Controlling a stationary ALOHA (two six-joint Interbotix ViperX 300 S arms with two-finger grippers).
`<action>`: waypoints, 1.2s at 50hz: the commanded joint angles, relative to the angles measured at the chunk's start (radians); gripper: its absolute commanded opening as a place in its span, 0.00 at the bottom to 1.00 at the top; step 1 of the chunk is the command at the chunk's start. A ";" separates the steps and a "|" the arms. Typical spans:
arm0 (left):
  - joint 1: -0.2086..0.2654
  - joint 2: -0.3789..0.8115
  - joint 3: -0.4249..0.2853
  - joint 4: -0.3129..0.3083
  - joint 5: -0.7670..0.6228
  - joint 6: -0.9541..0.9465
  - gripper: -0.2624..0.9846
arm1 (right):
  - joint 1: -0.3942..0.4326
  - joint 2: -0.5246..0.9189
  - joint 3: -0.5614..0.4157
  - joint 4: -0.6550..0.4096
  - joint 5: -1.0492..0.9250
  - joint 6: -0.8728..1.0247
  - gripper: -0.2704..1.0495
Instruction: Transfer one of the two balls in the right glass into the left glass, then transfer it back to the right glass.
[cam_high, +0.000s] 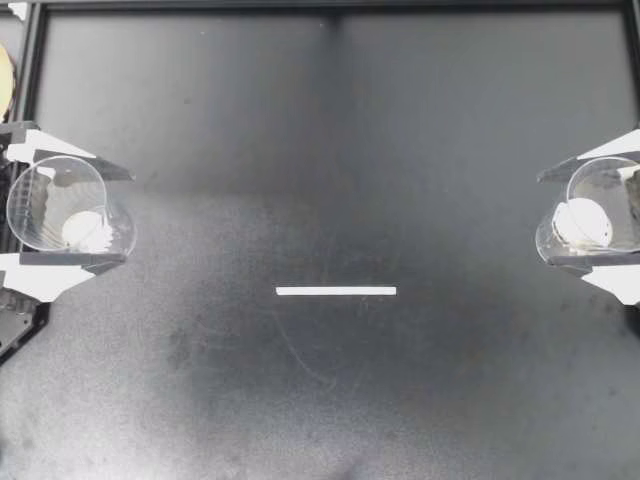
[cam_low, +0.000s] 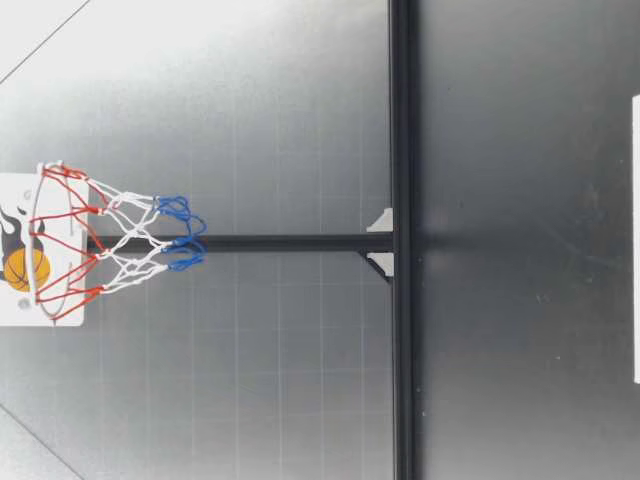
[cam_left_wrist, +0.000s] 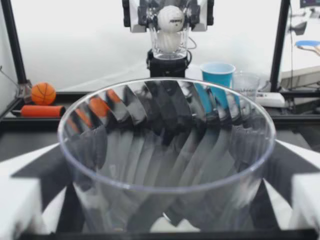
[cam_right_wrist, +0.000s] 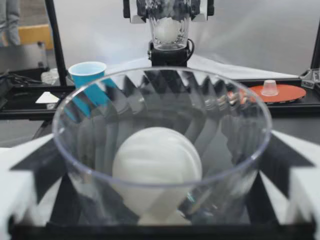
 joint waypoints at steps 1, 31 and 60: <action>-0.008 0.009 -0.014 -0.002 -0.025 0.012 0.34 | 0.002 0.006 -0.017 0.000 -0.003 0.005 0.26; 0.023 0.202 -0.037 -0.020 -0.199 0.060 0.75 | -0.106 0.153 -0.109 0.032 -0.023 -0.008 0.55; 0.023 0.535 -0.169 -0.021 -0.301 0.086 0.75 | -0.221 0.451 -0.368 0.003 -0.040 -0.264 0.56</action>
